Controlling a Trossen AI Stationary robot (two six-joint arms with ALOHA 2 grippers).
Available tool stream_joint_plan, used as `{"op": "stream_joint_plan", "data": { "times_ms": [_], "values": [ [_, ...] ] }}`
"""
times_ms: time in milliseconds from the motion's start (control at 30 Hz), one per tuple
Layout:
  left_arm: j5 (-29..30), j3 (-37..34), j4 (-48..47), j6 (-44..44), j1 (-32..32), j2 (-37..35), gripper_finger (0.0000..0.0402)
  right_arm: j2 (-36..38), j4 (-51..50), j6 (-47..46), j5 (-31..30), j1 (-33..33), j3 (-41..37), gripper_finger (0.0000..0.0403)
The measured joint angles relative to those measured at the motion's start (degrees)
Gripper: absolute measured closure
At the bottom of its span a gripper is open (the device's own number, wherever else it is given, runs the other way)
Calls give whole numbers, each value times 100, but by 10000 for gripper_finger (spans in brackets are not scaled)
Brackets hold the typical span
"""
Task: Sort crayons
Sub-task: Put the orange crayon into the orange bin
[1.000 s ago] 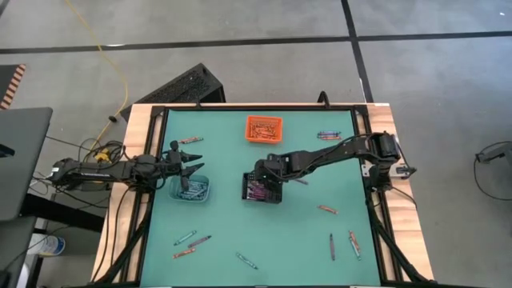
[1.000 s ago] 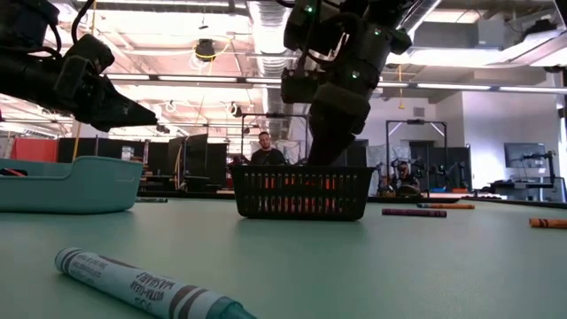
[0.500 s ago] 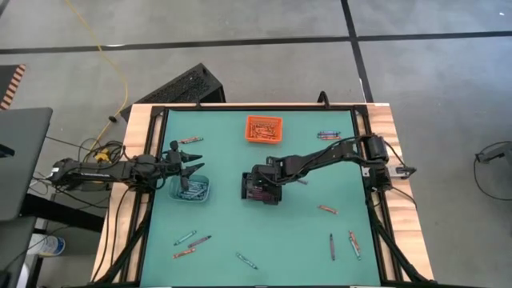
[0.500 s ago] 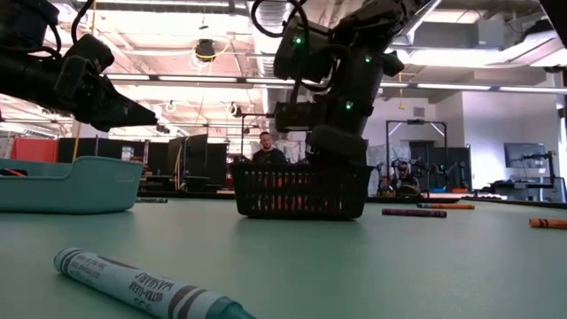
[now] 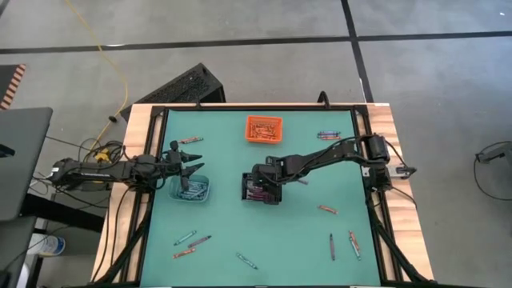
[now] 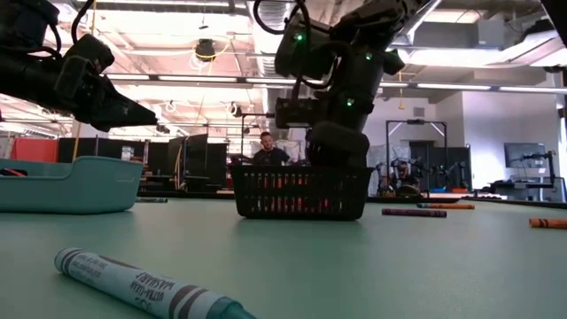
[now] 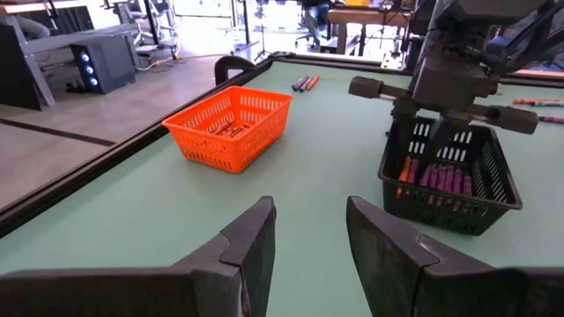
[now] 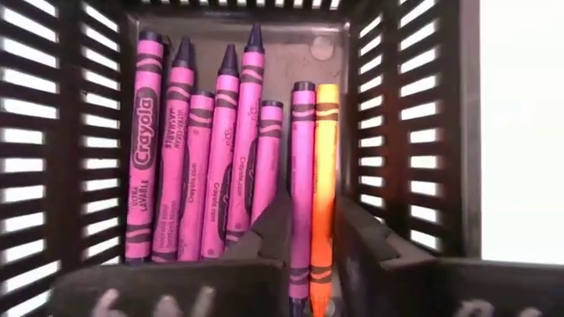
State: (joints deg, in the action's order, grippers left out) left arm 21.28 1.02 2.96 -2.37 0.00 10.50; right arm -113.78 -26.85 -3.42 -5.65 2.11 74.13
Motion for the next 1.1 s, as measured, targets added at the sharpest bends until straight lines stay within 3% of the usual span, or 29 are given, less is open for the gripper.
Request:
{"op": "stream_joint_plan", "data": {
  "times_ms": [200,467,1100],
  "values": [
    [2,0,0,0,-1,0,272,12,64,2,129,0,14,397],
    [4,0,0,0,1,0,272,13,94,-170,148,4,11,402],
    [7,0,0,0,-1,0,272,36,-8,-40,89,0,426,309]
  ]
}}
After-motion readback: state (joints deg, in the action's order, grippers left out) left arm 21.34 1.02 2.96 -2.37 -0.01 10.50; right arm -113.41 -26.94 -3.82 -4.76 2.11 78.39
